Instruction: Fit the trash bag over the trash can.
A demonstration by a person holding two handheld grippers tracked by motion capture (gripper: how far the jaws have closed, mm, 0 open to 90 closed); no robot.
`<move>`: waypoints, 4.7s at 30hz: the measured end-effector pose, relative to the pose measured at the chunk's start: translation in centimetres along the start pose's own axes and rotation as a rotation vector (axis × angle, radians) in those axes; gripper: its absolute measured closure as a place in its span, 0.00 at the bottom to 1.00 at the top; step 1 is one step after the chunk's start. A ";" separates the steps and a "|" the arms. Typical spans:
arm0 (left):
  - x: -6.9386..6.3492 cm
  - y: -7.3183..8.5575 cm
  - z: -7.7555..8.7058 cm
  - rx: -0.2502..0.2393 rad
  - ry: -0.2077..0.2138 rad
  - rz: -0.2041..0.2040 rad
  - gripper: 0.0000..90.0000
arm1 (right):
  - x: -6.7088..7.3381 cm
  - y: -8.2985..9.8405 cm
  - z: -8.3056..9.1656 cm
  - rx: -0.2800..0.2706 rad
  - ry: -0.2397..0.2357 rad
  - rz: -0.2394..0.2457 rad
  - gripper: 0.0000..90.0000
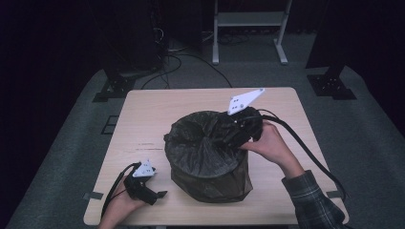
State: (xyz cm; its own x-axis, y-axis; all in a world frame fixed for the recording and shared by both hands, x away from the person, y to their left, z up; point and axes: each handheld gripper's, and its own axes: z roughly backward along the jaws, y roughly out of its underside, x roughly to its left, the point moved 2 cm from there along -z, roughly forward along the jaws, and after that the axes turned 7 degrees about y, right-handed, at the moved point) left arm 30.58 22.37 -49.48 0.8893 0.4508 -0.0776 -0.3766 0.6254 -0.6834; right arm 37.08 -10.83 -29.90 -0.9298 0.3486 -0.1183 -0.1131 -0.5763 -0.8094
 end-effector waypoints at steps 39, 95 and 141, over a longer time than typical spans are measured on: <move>-0.1 0.1 -0.3 -0.039 0.019 -0.024 0.00 | 1.2 -0.5 -2.2 0.299 -0.034 0.074 0.11; -0.1 0.1 -0.3 -0.039 0.024 -0.026 0.00 | 4.9 -2.7 -6.0 0.520 -0.047 0.119 0.10; -0.1 0.1 -0.3 -0.038 0.027 -0.026 0.00 | 0.6 14.3 9.3 -0.008 0.245 -0.233 0.10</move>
State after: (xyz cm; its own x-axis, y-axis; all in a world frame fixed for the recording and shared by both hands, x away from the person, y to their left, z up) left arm 30.57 22.20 -49.75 0.9055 0.4171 -0.0781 -0.3433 0.6120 -0.7125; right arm 31.61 -25.72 -36.23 -0.7674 0.6379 -0.0639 -0.3085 -0.4548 -0.8355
